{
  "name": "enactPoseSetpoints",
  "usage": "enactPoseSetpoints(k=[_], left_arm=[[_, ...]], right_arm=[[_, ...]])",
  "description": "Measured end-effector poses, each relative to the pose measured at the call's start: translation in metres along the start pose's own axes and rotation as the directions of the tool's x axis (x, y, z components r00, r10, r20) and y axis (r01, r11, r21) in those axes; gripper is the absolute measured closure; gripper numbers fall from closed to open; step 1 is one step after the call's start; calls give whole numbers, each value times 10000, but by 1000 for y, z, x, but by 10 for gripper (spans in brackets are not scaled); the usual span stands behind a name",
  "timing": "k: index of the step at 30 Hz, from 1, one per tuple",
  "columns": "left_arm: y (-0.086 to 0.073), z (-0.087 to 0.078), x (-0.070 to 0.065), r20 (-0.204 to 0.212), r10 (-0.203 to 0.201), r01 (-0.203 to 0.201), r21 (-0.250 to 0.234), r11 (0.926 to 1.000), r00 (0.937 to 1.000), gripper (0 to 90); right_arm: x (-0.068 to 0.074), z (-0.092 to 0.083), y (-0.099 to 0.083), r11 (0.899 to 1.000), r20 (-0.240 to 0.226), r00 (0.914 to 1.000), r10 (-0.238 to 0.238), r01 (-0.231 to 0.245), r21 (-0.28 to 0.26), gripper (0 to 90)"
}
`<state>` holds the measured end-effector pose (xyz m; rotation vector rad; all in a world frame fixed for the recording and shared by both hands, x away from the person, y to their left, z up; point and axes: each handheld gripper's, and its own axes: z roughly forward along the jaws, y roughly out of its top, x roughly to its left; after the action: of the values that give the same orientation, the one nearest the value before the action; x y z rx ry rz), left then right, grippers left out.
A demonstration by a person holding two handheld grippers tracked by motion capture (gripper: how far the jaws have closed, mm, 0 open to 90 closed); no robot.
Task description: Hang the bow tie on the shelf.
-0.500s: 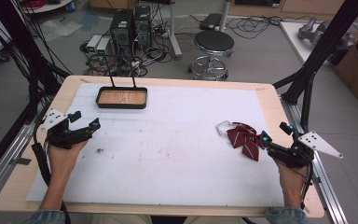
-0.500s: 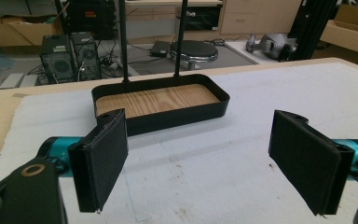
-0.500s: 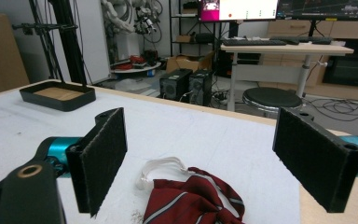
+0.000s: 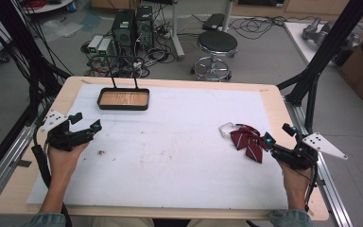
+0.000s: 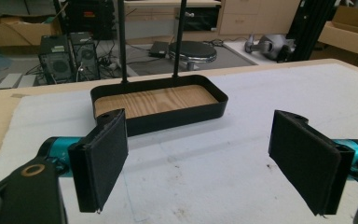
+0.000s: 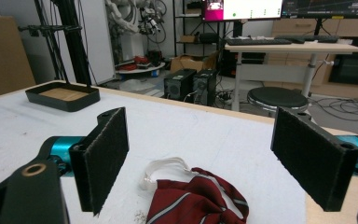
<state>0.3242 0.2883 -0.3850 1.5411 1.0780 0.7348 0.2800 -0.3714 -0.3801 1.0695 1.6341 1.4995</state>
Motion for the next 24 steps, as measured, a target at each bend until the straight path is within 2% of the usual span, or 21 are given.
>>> enactPoseSetpoints(k=[3,6,8,12,15,18,24], left_arm=[[1,-1,0,30,-28,28,-61,10000,10000,200],[2,-2,1,45,-62,63,-132,9999,10000,200],[3,-2,1,53,-97,98,-156,9998,9999,200],[3,-3,2,56,-119,120,-159,9998,9999,200],[2,-3,2,37,-133,133,-170,9998,9999,200],[2,-2,2,61,-130,130,-120,9998,9999,200],[2,-1,1,123,-146,148,-151,9998,9998,200]], right_arm=[[-3,4,-2,9994,-139,9994,316,-314,170,204],[-6,12,-6,9989,-56,9997,218,-216,418,231],[-10,21,-9,9971,-105,9999,63,-55,763,249],[-18,33,-14,9964,-438,9990,-92,128,834,287],[-25,42,-19,9957,-509,9987,21,27,930,288],[-30,52,-23,9909,-650,9978,-121,207,1334,297],[-39,66,-34,9805,-772,9970,-40,191,1958,379]])
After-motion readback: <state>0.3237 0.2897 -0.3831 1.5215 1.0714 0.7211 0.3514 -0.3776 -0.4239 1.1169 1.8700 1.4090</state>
